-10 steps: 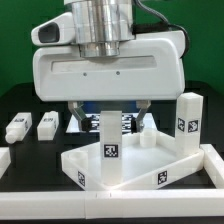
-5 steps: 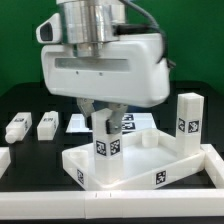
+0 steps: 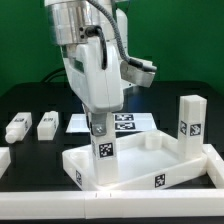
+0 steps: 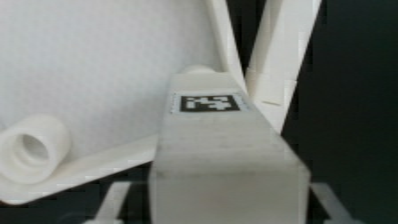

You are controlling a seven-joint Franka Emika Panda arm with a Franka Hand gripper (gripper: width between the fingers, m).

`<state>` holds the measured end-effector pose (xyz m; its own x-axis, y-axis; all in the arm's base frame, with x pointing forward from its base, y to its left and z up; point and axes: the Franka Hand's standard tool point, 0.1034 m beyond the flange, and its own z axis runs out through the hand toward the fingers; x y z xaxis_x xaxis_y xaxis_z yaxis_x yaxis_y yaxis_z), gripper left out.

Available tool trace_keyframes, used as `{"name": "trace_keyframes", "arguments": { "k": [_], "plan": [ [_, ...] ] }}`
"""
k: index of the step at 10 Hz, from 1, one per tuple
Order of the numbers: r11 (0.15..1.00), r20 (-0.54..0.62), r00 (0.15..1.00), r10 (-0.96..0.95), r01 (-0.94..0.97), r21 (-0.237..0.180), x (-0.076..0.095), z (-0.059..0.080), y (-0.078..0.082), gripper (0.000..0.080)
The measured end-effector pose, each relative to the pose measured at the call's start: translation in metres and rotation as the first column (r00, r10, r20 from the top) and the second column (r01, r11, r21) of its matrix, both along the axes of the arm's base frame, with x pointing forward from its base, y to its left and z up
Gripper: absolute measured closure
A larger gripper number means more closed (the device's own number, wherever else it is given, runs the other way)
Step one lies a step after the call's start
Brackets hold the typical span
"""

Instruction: Assemble desk

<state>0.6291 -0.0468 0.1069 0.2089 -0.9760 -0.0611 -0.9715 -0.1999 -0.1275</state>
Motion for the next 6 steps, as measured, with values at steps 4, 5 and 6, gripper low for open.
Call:
{"name": "trace_keyframes", "arguments": {
  "k": [4, 5, 6],
  "plan": [
    [0.782, -0.117, 0.79, -0.602, 0.613, 0.113, -0.0026, -0.0006, 0.0063, 0.0514],
    [0.684, -0.119, 0.698, -0.706, 0.716, 0.143, -0.0018, -0.0008, 0.0064, 0.0514],
    [0.577, -0.142, 0.596, -0.79, 0.802, 0.153, -0.0001, -0.0003, 0.0081, 0.0514]
  ]
}}
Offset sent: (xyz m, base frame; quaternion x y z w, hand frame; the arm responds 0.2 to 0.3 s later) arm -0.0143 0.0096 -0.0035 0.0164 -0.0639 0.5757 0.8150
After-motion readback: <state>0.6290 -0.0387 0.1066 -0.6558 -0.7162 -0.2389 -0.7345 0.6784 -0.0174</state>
